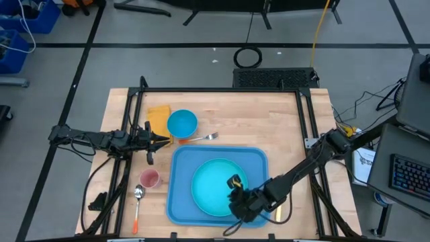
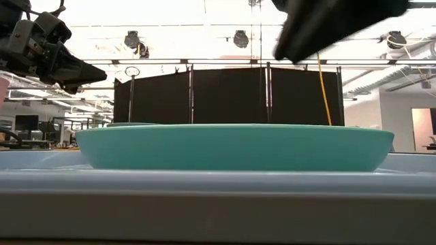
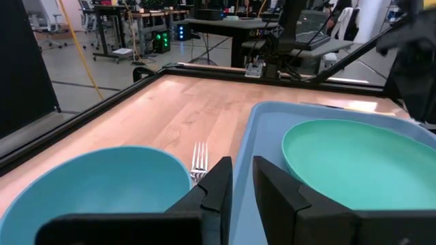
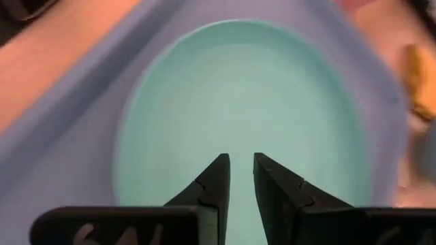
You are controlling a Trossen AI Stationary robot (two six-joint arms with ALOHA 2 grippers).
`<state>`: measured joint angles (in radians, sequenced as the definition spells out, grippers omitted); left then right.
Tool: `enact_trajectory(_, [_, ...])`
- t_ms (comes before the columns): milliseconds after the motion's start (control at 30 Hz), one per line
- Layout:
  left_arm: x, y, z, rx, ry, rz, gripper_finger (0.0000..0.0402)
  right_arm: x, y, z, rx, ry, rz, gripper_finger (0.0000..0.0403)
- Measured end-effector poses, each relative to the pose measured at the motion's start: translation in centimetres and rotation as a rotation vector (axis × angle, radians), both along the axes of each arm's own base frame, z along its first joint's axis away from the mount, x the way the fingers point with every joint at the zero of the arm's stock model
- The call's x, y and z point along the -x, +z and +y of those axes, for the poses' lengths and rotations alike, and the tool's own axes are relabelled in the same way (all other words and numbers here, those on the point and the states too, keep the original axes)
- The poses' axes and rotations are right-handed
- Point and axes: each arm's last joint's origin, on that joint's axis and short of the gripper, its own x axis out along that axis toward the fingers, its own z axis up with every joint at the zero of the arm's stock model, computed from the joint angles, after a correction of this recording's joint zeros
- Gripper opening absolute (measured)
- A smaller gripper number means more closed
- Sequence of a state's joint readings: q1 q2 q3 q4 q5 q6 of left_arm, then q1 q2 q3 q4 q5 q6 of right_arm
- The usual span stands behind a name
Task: Set up tray
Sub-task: Put the blue bowl on top of the light blue plate
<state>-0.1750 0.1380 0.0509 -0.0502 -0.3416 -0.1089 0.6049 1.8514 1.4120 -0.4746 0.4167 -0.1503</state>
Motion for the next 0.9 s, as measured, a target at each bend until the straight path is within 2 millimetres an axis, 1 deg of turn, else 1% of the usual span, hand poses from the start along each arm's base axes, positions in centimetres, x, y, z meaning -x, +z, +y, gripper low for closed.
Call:
enact_trajectory(133, [0.0, 0.0, 0.0, 0.0, 0.0, 0.0, 0.0063, -0.7, 1.7, -2.1, 0.011, -0.015, -0.039, 0.0059])
enact_trajectory(233, [0.0, 0.0, 0.0, 0.0, 0.0, 0.0, 0.0063, -1.5, 2.4, -3.8, 0.04, -0.014, -0.06, 0.0059])
enact_trajectory(367, [0.0, 0.0, 0.0, 0.0, 0.0, 0.0, 0.0063, -2.8, 2.5, -6.0, 0.088, -0.002, -0.073, 0.0059])
enact_trajectory(467, [0.0, 0.0, 0.0, 0.0, 0.0, 0.0, 0.0063, -3.7, 2.2, -7.7, 0.084, 0.021, -0.056, 0.0059])
enact_trajectory(533, [0.0, 0.0, 0.0, 0.0, 0.0, 0.0, 0.0063, -4.2, 2.2, -8.9, 0.085, 0.01, -0.048, 0.0059])
enact_trajectory(667, [0.0, 0.0, 0.0, 0.0, 0.0, 0.0, 0.0063, -5.1, 2.5, -10.7, 0.116, 0.016, -0.088, 0.0059])
enact_trajectory(800, [0.0, 0.0, 0.0, 0.0, 0.0, 0.0, 0.0063, -5.9, 2.8, -12.5, 0.074, 0.044, -0.118, 0.0059])
enact_trajectory(900, [0.0, 0.0, 0.0, 0.0, 0.0, 0.0, 0.0063, -6.3, 2.8, -14.0, 0.084, 0.032, -0.117, 0.0059])
